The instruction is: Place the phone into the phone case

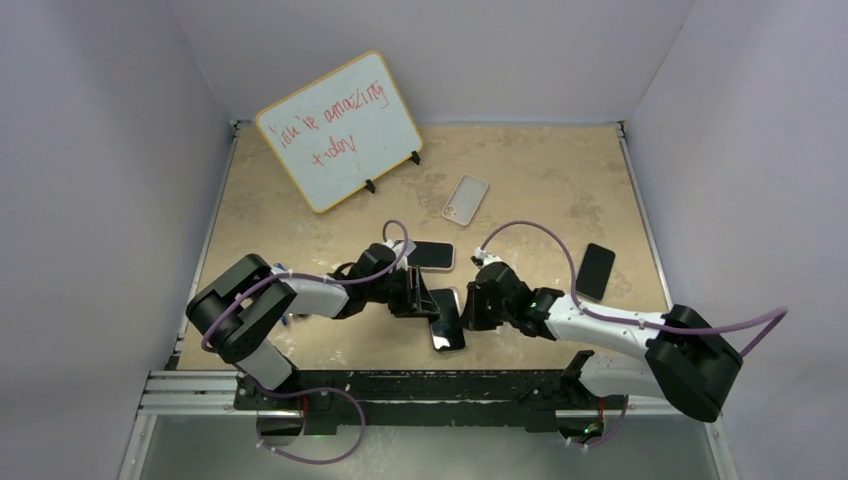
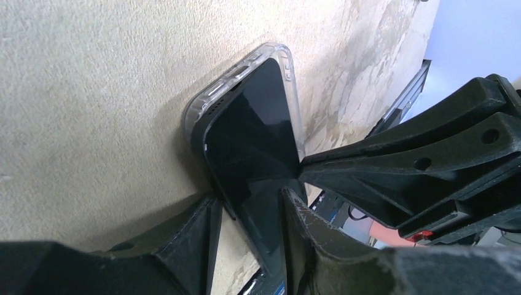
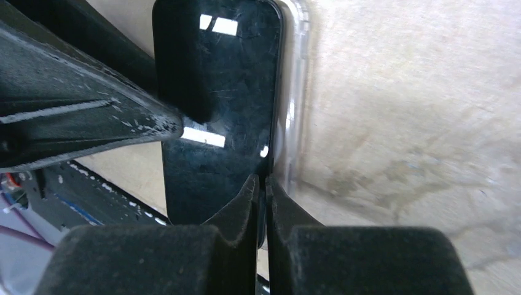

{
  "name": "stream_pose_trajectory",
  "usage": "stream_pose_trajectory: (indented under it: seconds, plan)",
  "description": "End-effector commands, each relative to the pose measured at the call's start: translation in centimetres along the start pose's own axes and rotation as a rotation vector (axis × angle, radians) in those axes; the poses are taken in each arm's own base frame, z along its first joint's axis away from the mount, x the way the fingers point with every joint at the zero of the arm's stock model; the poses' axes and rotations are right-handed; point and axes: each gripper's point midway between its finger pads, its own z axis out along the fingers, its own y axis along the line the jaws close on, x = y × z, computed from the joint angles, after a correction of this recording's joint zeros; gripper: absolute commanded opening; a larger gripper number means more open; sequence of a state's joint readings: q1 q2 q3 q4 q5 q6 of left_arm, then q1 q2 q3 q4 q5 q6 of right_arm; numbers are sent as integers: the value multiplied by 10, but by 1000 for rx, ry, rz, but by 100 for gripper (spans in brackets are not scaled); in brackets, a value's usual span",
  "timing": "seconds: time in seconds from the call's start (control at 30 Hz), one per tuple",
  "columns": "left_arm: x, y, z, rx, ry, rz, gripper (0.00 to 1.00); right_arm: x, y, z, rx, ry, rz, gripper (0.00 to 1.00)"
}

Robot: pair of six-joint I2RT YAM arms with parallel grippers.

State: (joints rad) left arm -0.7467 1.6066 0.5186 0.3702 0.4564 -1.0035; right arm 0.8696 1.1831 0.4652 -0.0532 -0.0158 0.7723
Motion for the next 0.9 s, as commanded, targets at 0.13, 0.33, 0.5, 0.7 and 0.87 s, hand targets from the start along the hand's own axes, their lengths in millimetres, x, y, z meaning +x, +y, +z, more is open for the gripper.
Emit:
stream_pose_trajectory:
  seconds: [0.13,0.33,0.5,0.7,0.87]
  plan:
    - [2,0,-5,-26,-12,42,36,13,23,7,-143,56,33,5]
    - [3,2,-9,-52,-14,48,33,-5,14,-10,-71,-43,61,13]
    - [-2,-10,-15,-47,-43,59,38,-18,8,-22,-31,-110,58,29]
    - [-6,-19,-21,-99,-71,103,35,-11,0,-15,-23,-78,77,39]
    - [-2,-17,-19,-121,-61,104,32,-11,-2,-9,-28,-79,85,44]
